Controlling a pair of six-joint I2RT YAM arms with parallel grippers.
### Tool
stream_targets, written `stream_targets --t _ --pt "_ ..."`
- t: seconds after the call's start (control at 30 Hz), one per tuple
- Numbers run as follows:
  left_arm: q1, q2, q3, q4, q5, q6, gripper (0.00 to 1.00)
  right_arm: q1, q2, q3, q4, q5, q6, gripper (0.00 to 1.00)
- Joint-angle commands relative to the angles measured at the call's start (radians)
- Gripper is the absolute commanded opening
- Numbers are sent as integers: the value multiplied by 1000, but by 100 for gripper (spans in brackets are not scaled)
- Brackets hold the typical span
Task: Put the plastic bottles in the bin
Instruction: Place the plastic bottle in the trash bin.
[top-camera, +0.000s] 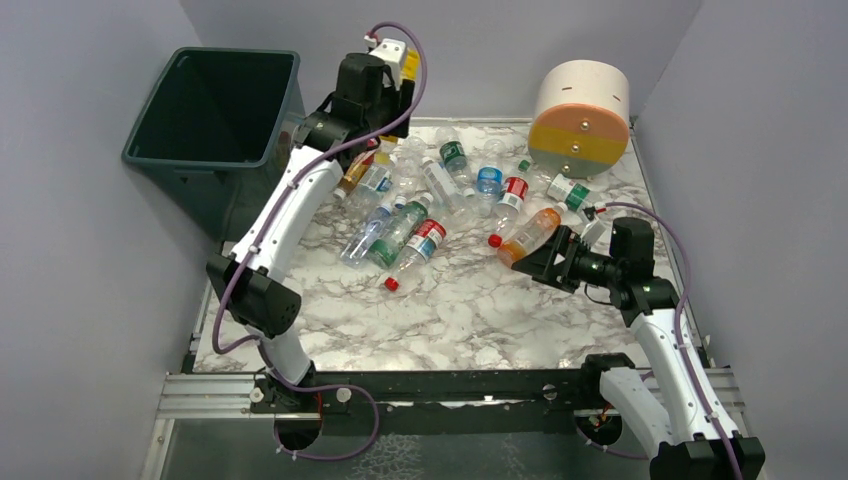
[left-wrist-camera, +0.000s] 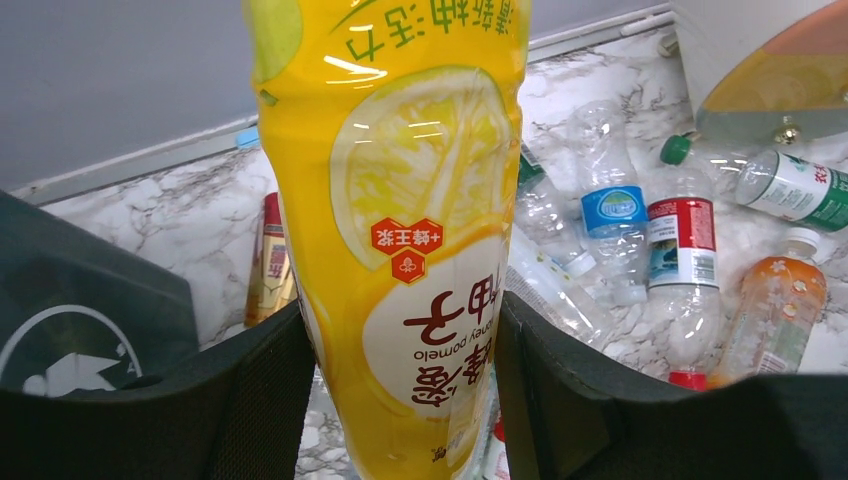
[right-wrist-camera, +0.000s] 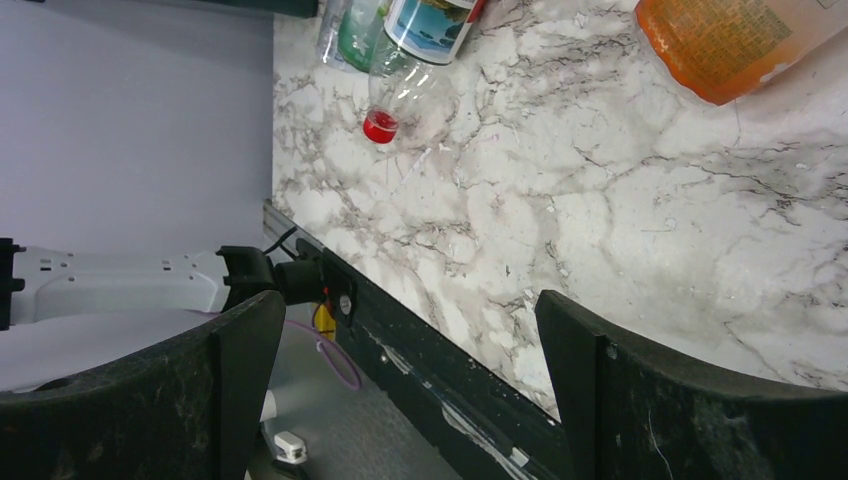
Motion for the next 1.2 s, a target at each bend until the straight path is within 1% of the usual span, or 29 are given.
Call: stream_targets --t 0.0,0.17,0.37,0.5,0.7,0.83,0.9,1.03,1.17 --pt "67 -97 45 -7 51 24 62 2 -13 -10 28 -30 12 100" --pt "169 -114 92 -23 107 22 62 2 -25 -19 28 -30 19 99" --pt "260 -103 181 -50 141 29 62 2 -41 -36 29 -33 27 99" --pt "344 -109 208 -50 191 7 62 2 -50 -40 28 -33 30 99" --pt "438 -102 254 -50 230 -15 62 2 -52 -45 25 -36 31 99" --pt "536 -89 296 -43 292 -51 62 2 -60 -53 21 -33 30 100" --pt "564 -86 313 -35 312 -66 62 2 -63 -60 19 -33 30 100" --pt "610 -82 317 -26 317 -72 62 2 -66 -72 23 -36 34 100" --pt "664 -89 265 -7 334 -64 62 2 -68 -68 20 -36 31 100"
